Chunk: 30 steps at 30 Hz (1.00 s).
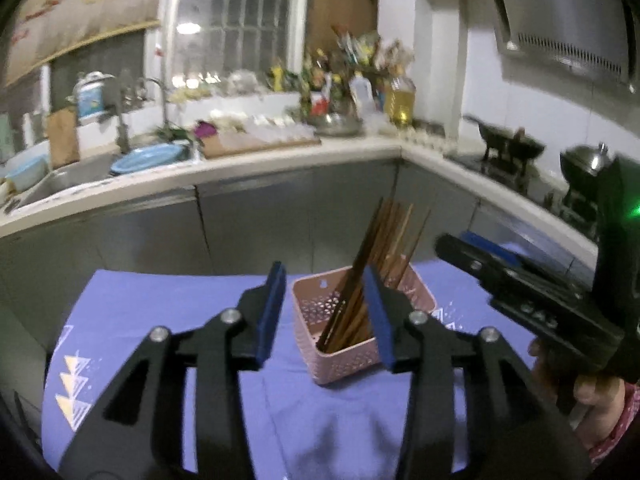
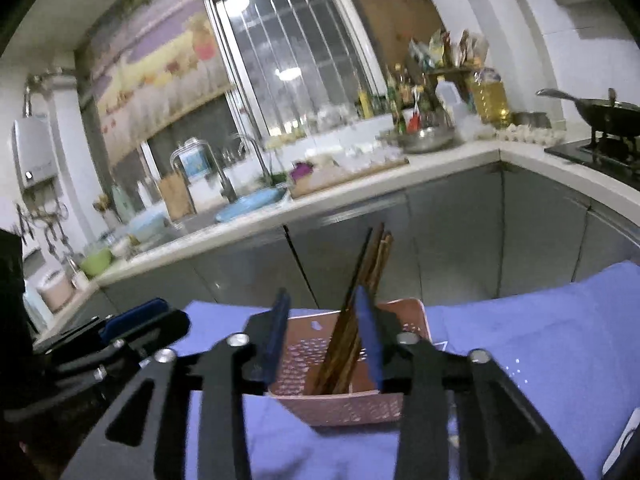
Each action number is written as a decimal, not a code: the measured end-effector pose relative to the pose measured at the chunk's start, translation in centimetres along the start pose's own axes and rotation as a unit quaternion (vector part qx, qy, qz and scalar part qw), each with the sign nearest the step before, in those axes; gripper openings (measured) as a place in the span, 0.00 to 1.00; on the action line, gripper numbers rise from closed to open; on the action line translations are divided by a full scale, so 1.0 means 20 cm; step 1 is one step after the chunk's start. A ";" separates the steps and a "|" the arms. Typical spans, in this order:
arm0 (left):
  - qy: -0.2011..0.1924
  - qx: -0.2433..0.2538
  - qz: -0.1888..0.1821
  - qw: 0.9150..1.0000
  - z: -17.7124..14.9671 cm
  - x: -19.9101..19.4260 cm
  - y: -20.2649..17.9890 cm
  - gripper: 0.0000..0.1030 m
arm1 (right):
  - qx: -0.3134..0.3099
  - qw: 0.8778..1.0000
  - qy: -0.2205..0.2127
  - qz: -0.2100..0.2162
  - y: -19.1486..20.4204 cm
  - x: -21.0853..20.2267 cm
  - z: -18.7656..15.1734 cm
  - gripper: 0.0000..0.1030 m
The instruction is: Organize utensils
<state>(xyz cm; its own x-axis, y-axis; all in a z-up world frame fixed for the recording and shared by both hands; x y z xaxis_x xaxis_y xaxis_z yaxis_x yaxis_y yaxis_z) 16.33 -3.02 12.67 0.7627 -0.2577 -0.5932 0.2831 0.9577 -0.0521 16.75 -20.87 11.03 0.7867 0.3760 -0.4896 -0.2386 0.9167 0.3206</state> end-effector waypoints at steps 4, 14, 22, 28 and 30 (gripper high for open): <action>-0.020 -0.034 -0.015 0.999 -0.19 -0.19 0.06 0.39 | 0.029 0.999 -0.012 0.017 -0.01 -0.20 -0.15 0.46; 0.040 -0.058 -0.017 0.997 -0.77 -0.29 0.09 0.39 | 0.134 0.989 0.065 0.006 -0.10 -0.42 -0.87 0.57; 0.050 -0.023 0.030 0.998 -0.97 -0.40 -0.04 0.39 | 0.144 0.984 0.101 -0.010 -0.06 -0.57 -1.12 0.59; 0.054 -0.018 0.056 0.997 -1.02 -0.48 -0.08 0.55 | 0.137 0.986 0.095 -0.010 0.02 -0.68 -1.17 0.69; 0.059 -0.016 0.066 0.996 -1.03 -0.49 -0.08 0.60 | 0.135 0.987 0.089 -0.011 0.03 -0.70 -1.17 0.76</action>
<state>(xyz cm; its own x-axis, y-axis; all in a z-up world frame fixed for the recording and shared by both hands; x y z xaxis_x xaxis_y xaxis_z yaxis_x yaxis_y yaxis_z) -3.59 0.57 2.10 0.7182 -0.1152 -0.6863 0.1657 0.9861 0.0079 -7.82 -22.34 -0.89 0.6712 0.3957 -0.6268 -0.0424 0.8647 0.5005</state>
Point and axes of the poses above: each gripper's, at about its wrist camera, not at the fingertips, and x roughly the way its jaws point, y to its left, z to its top, the point moved 5 cm from there along x, roughly the way its jaws point, and after that the axes turned 9 degrees about y, right-handed, at the moved point
